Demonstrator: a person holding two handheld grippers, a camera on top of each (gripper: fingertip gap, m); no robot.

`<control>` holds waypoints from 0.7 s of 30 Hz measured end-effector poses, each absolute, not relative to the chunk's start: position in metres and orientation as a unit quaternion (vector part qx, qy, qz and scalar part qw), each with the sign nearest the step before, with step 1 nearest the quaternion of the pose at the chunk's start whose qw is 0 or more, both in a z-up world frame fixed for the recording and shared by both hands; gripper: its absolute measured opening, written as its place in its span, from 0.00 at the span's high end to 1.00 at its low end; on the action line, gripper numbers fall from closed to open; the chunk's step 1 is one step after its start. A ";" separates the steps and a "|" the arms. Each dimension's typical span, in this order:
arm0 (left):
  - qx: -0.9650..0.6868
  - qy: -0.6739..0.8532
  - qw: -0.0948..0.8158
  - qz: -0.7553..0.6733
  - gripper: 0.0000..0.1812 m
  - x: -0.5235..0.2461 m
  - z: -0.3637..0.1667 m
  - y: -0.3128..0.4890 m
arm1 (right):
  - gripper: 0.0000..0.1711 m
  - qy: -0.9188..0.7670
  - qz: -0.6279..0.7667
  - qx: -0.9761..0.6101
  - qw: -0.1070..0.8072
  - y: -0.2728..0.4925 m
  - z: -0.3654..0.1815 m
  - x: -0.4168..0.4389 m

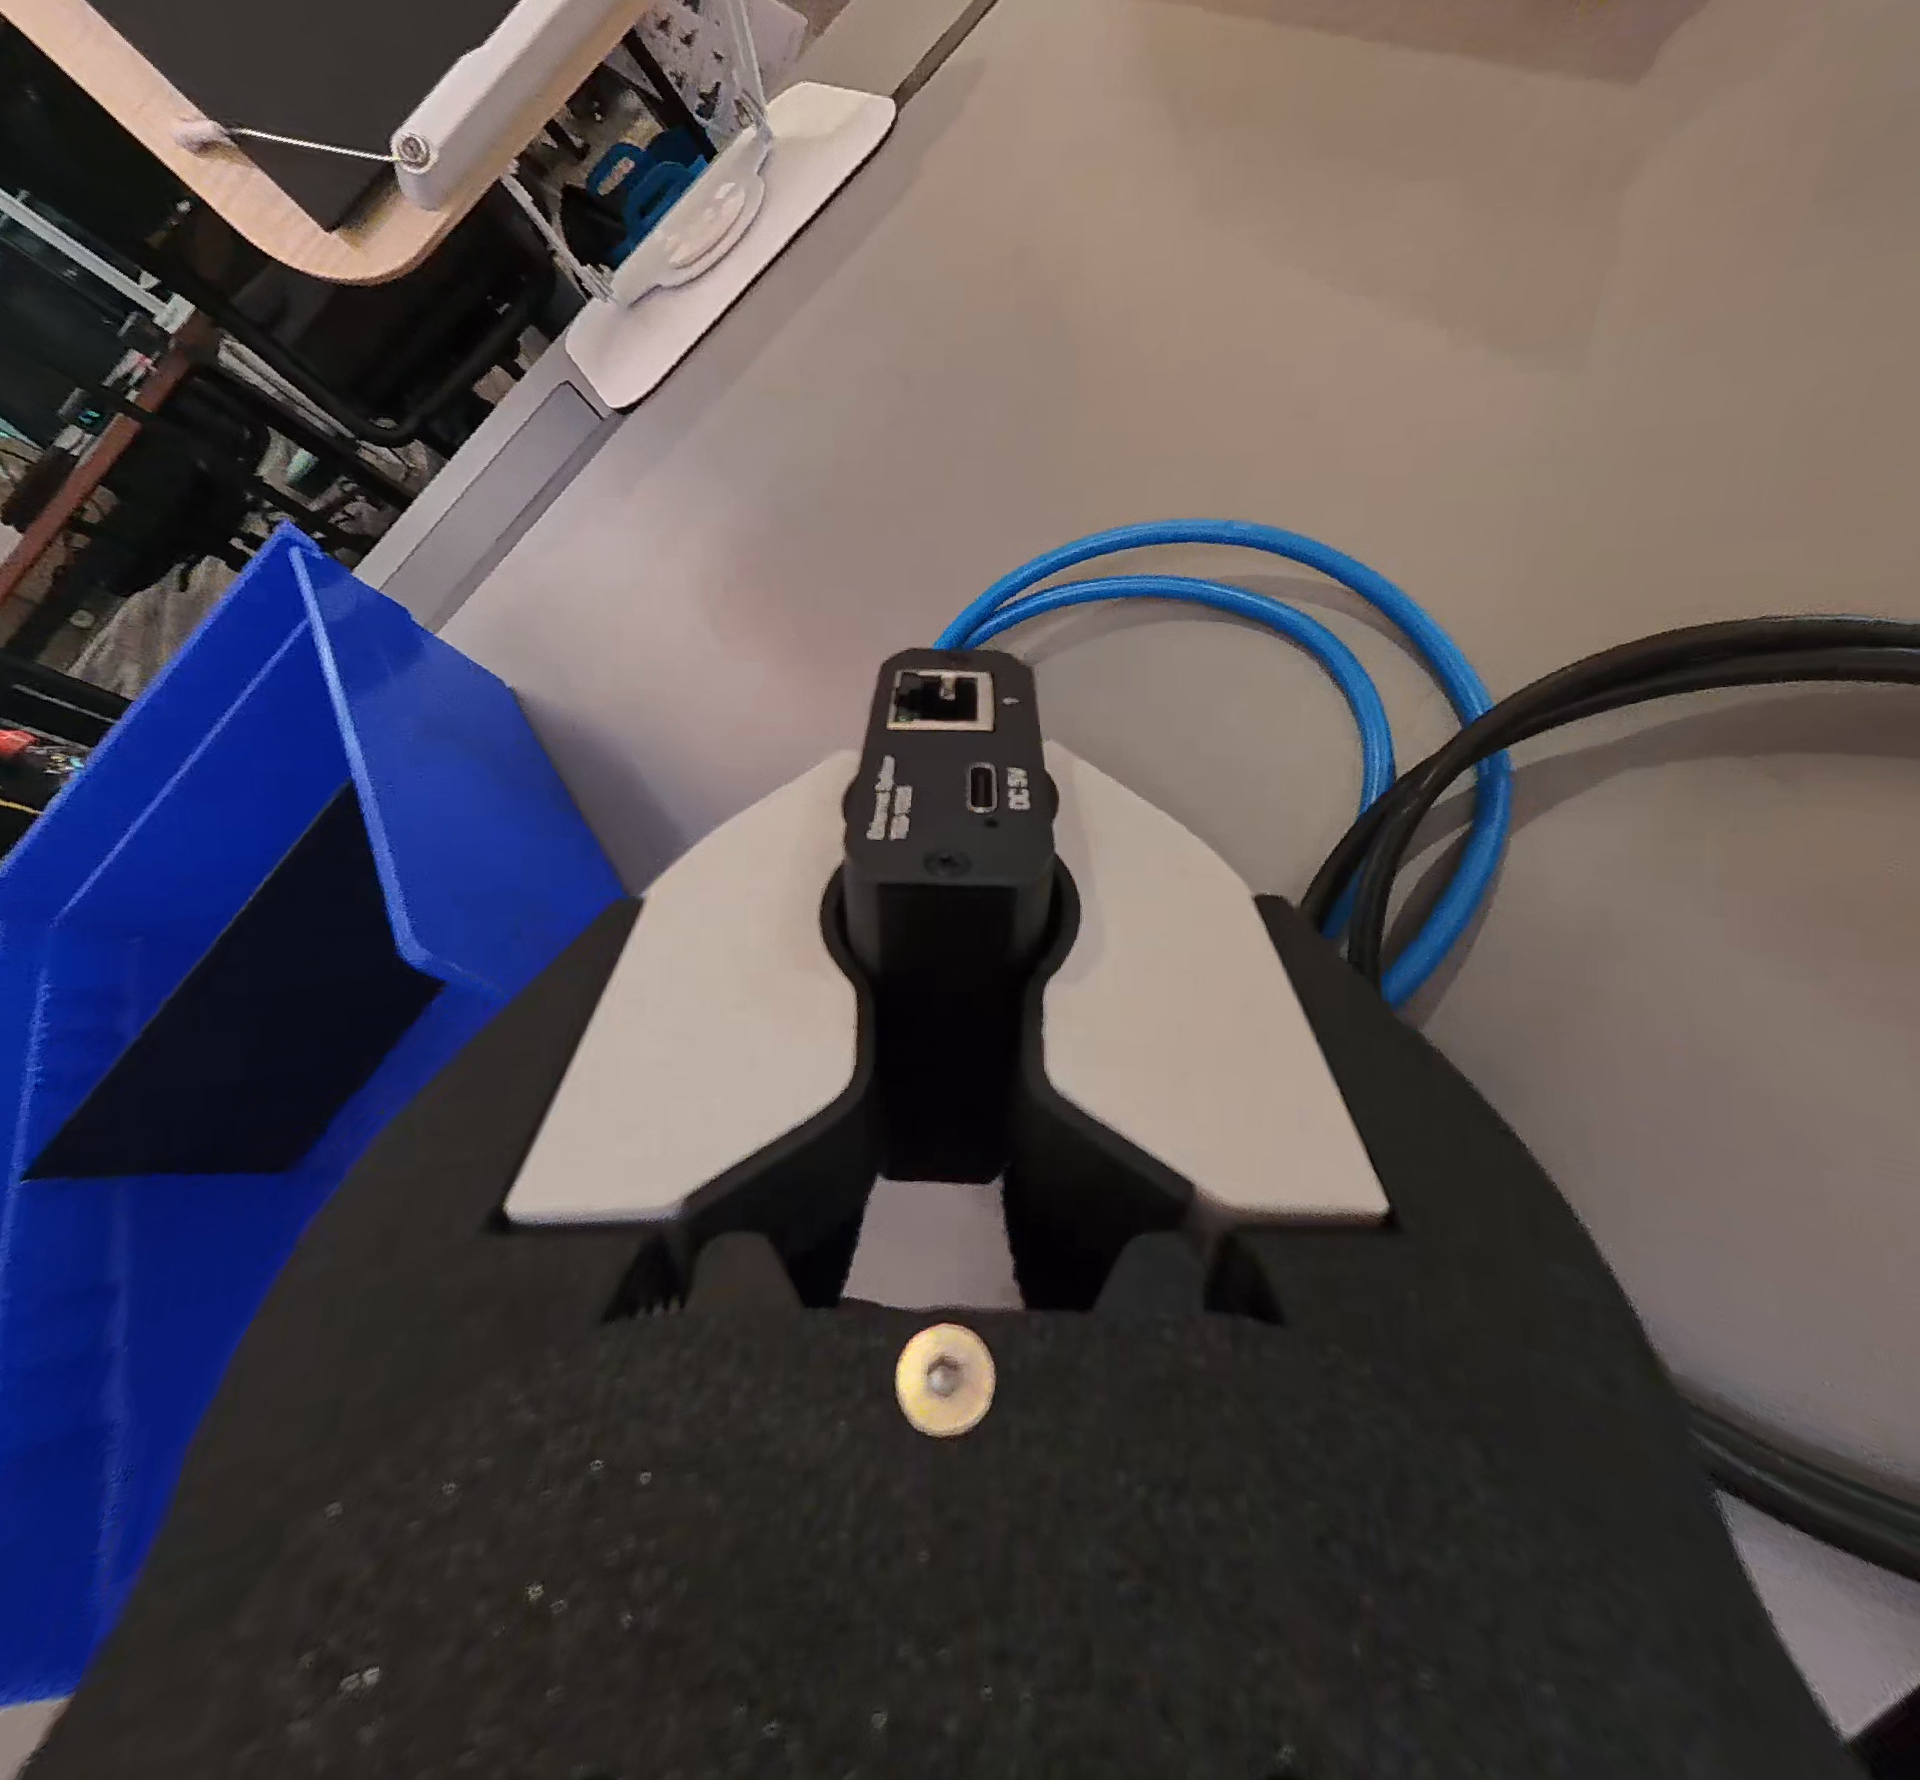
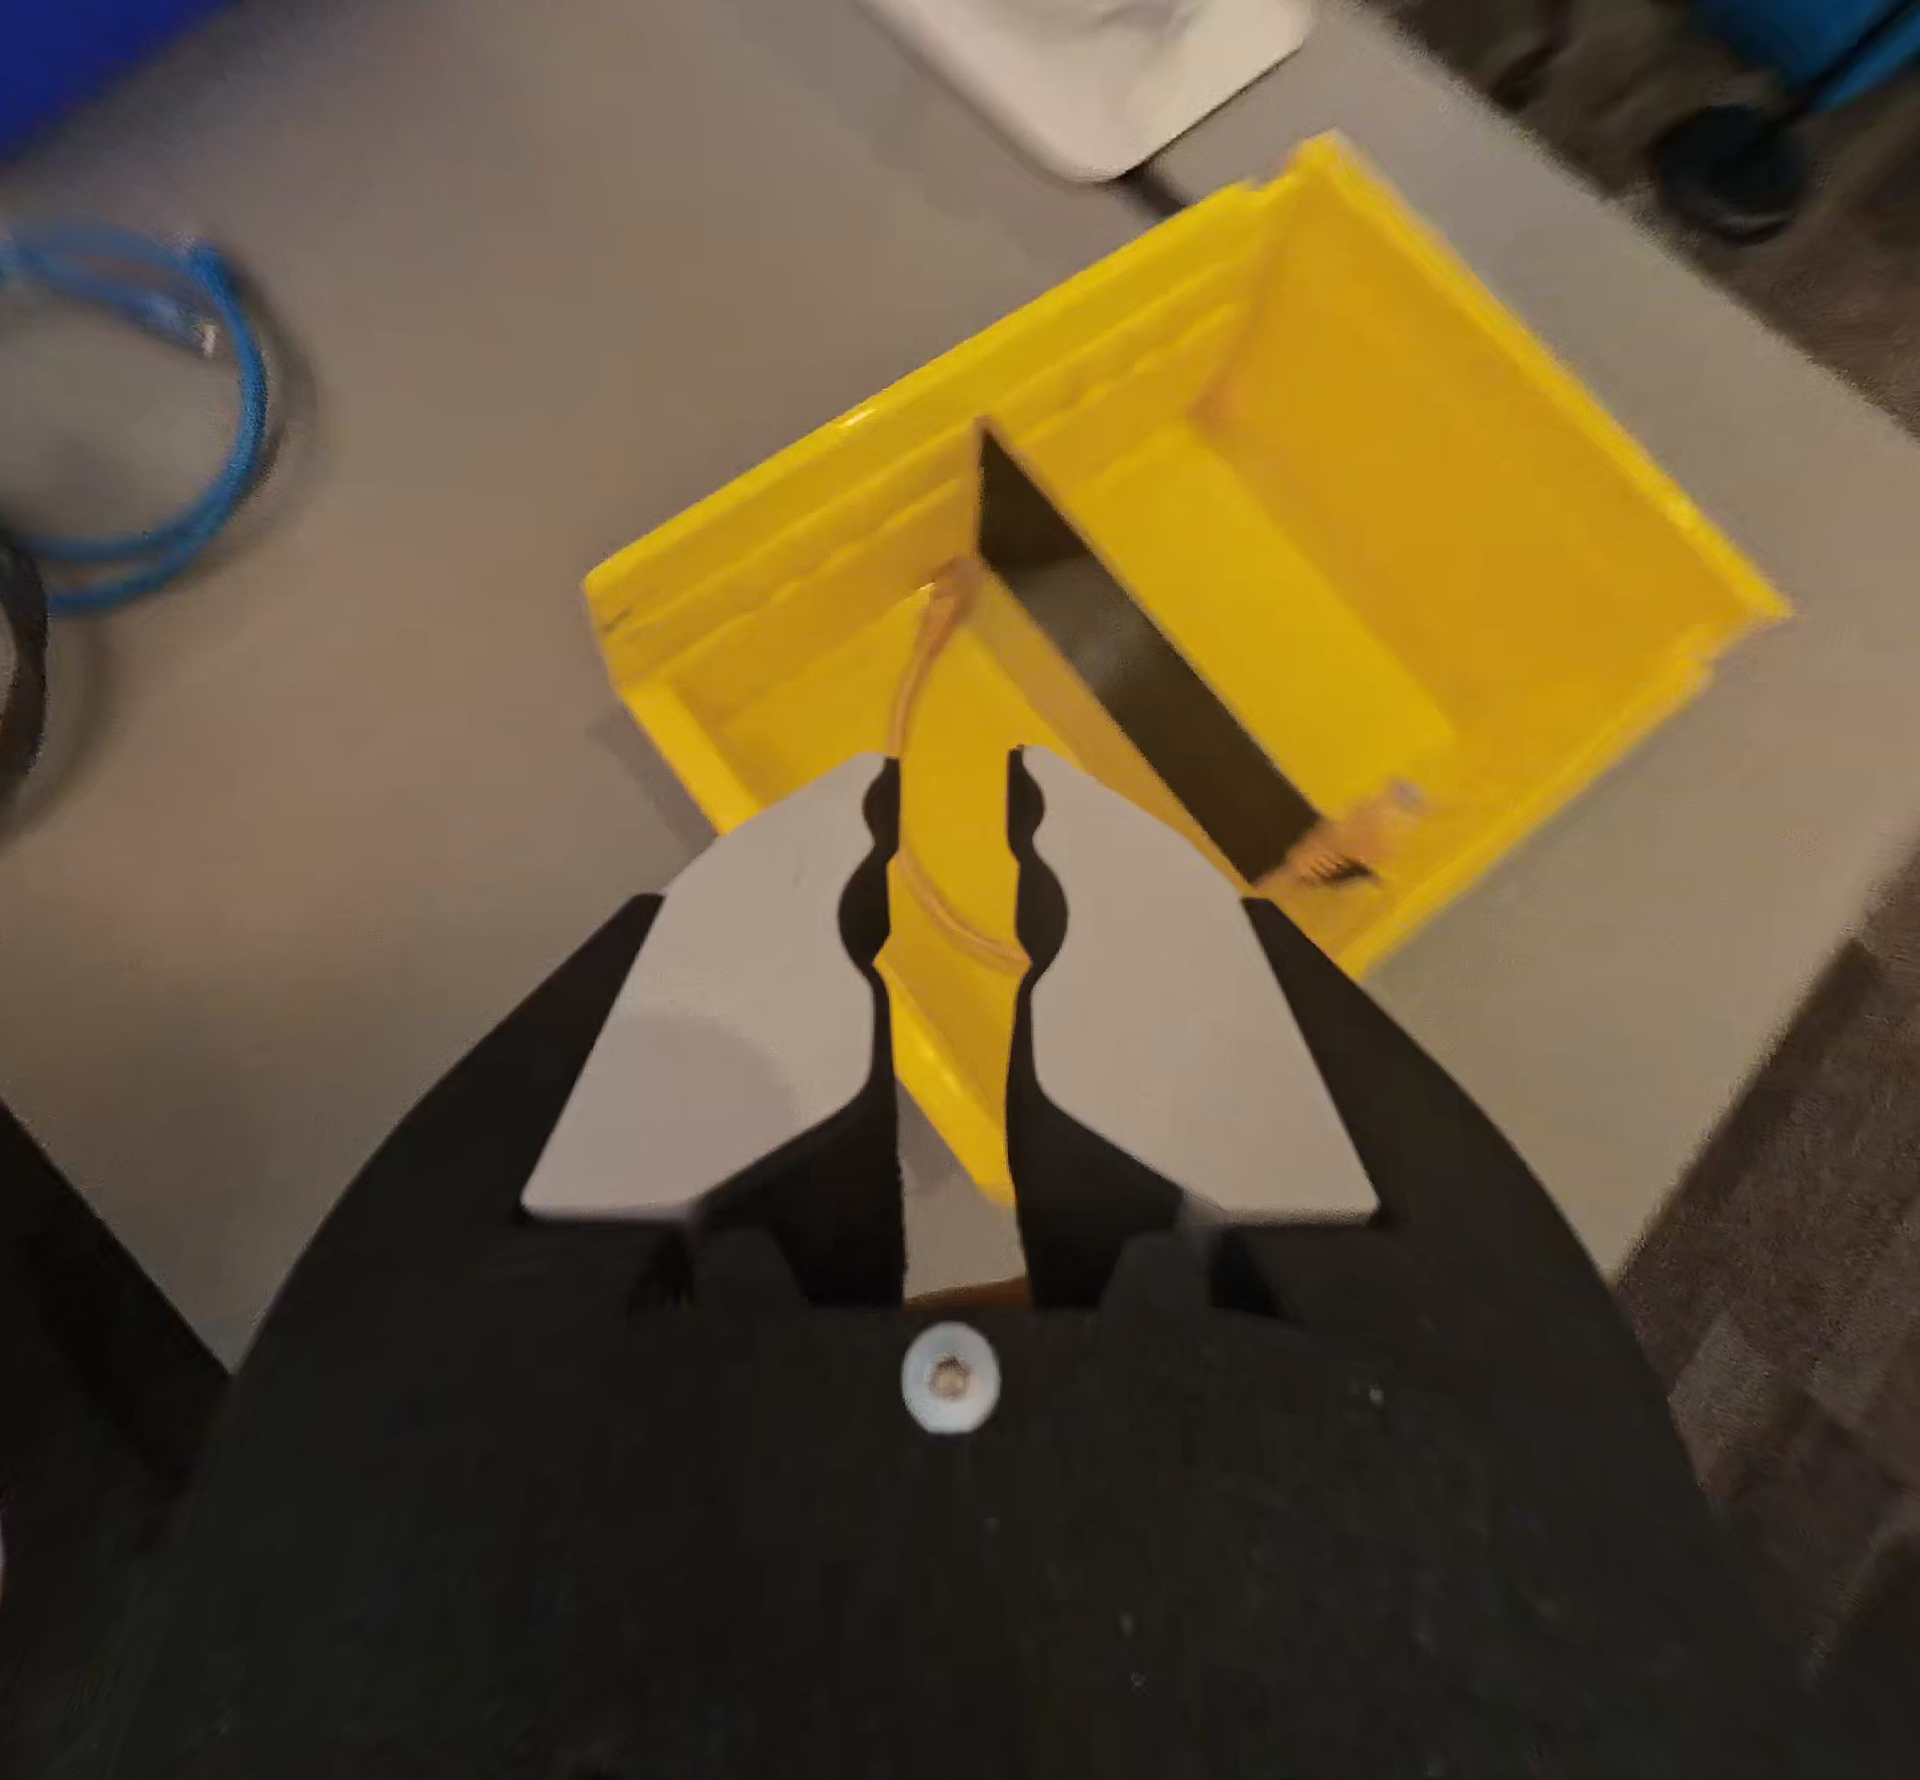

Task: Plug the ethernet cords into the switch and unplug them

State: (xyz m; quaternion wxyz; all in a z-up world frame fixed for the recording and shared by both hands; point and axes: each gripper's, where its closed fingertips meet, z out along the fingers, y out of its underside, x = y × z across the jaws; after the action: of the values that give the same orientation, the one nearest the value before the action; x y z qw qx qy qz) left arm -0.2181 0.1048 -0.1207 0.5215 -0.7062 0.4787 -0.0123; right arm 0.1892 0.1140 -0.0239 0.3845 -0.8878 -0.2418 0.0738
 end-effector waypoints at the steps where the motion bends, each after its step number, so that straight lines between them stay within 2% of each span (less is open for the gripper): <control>1: -0.708 0.480 0.518 -0.020 0.86 -0.217 -0.123 0.104 | 0.90 -0.203 0.067 -0.889 0.404 0.107 -0.010 0.209; 3: -0.710 0.482 0.513 -0.027 0.86 -0.216 -0.126 0.103 | 0.87 -0.137 0.055 -0.900 0.409 0.092 -0.009 0.248; 5: -0.710 0.487 0.508 -0.032 0.86 -0.214 -0.129 0.101 | 0.80 -0.073 0.068 -0.922 0.375 0.081 -0.034 0.274; 7: -0.710 0.489 0.505 -0.033 0.86 -0.213 -0.130 0.100 | 0.78 -0.032 0.061 -0.933 0.354 0.079 -0.059 0.284; 9: -0.711 0.488 0.505 -0.028 0.86 -0.215 -0.130 0.101 | 0.78 -0.028 0.052 -0.926 0.372 0.085 -0.062 0.271; 12: -0.718 0.478 0.506 -0.019 0.86 -0.225 -0.125 0.102 | 0.80 -0.071 0.100 -0.903 0.412 0.093 -0.049 0.199; 14: -0.725 0.462 0.510 -0.014 0.86 -0.239 -0.120 0.101 | 0.80 -0.142 0.145 -0.890 0.408 0.088 -0.054 0.129; 21: -0.752 0.422 0.506 -0.038 0.86 -0.281 -0.122 0.081 | 0.78 -0.397 0.263 -0.807 0.348 0.047 -0.118 -0.105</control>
State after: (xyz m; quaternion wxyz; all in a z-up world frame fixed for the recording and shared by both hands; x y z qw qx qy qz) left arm -0.2808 0.0815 -0.1218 0.5057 -0.7516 0.4217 -0.0379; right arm -0.1050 0.0471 -0.1181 0.3484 -0.8070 -0.3975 0.2633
